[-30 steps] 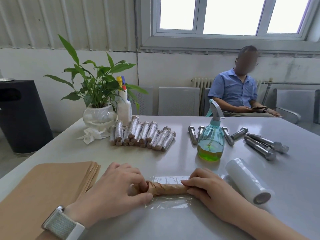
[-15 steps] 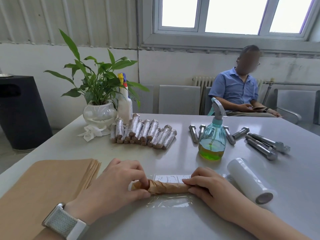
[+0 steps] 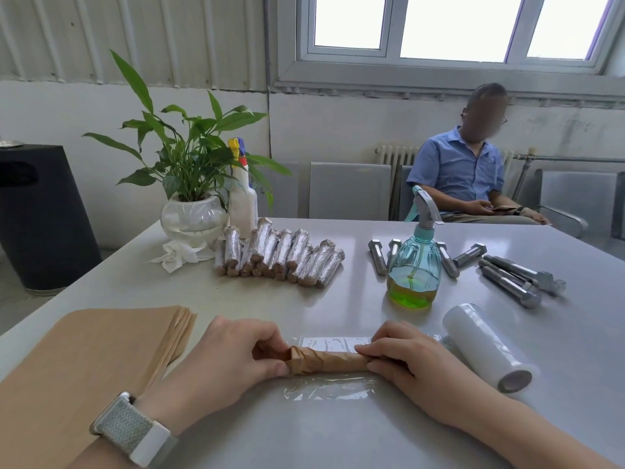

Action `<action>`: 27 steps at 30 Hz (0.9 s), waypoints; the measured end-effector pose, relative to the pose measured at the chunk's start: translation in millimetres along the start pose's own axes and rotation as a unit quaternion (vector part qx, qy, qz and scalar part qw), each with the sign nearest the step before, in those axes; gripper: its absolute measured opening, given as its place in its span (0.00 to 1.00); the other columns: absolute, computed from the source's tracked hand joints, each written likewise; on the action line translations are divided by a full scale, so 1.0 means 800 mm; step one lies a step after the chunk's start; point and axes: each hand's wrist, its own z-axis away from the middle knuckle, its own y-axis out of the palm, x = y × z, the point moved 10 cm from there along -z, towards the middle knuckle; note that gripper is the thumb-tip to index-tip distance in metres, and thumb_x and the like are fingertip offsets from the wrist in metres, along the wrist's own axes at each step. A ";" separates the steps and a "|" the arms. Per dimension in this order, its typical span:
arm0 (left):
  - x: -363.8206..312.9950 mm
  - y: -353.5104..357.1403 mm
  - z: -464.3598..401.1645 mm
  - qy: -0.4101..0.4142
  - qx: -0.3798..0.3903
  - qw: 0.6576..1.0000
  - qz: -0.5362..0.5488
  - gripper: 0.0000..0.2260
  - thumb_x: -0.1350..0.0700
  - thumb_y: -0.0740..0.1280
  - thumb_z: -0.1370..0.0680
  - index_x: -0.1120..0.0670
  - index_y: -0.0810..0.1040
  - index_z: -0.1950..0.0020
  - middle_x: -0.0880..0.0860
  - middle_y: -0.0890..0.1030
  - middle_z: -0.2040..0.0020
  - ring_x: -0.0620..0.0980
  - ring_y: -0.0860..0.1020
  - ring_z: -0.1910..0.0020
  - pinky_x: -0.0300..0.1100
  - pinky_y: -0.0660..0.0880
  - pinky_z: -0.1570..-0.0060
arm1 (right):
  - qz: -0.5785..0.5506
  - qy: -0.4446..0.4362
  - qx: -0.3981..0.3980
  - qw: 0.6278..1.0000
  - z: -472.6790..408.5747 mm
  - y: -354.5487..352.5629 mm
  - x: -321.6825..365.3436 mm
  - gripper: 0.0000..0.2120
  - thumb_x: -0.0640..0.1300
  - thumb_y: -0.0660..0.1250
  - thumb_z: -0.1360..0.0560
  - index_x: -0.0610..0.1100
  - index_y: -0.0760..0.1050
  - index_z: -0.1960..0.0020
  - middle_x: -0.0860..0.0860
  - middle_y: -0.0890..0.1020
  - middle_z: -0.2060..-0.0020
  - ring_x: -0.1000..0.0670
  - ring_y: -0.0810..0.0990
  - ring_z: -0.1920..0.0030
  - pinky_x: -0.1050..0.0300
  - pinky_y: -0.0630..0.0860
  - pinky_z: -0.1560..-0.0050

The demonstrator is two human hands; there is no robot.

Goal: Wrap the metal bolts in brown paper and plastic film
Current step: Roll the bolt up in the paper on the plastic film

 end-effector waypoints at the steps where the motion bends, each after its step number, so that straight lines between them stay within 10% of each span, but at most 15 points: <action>1: -0.003 -0.002 0.001 0.003 -0.005 1.000 -0.002 0.09 0.43 0.76 0.31 0.37 0.76 0.64 0.37 0.79 0.58 0.29 0.70 0.52 0.28 0.61 0.53 | 0.000 0.000 0.000 1.000 0.000 0.000 0.000 0.11 0.45 0.68 0.21 0.49 0.82 0.40 0.55 0.78 0.51 0.56 0.75 0.48 0.68 0.68 0.44; 8: -0.022 -0.007 0.009 0.047 -0.057 0.990 -0.119 0.07 0.41 0.69 0.26 0.43 0.79 0.57 0.35 0.75 0.52 0.38 0.70 0.60 0.28 0.61 0.53 | -0.005 0.006 0.004 1.000 0.000 0.000 0.000 0.11 0.45 0.68 0.22 0.49 0.82 0.41 0.54 0.78 0.51 0.56 0.75 0.47 0.66 0.69 0.43; 13: -0.055 -0.010 0.011 0.102 -0.083 0.971 -0.199 0.06 0.48 0.66 0.34 0.47 0.74 0.70 0.42 0.77 0.70 0.45 0.70 0.74 0.35 0.68 0.66 | -0.006 0.007 0.005 1.000 -0.001 0.000 0.002 0.10 0.44 0.68 0.22 0.48 0.82 0.41 0.55 0.78 0.51 0.57 0.75 0.48 0.72 0.66 0.46; 20: 0.006 0.017 -0.004 -0.094 0.076 0.992 0.026 0.02 0.49 0.69 0.29 0.44 0.76 0.59 0.41 0.78 0.64 0.36 0.74 0.67 0.31 0.69 0.67 | -0.007 0.005 0.004 1.000 0.000 -0.001 0.004 0.10 0.45 0.68 0.22 0.48 0.82 0.41 0.56 0.77 0.52 0.59 0.74 0.50 0.74 0.64 0.47; 27: 0.022 0.027 -0.027 -0.200 0.254 0.945 -0.055 0.19 0.40 0.71 0.37 0.51 0.84 0.54 0.50 0.85 0.61 0.45 0.77 0.69 0.39 0.74 0.61 | -0.007 0.005 0.012 1.000 0.001 -0.001 0.005 0.11 0.45 0.67 0.21 0.48 0.82 0.41 0.54 0.78 0.51 0.57 0.75 0.49 0.73 0.65 0.46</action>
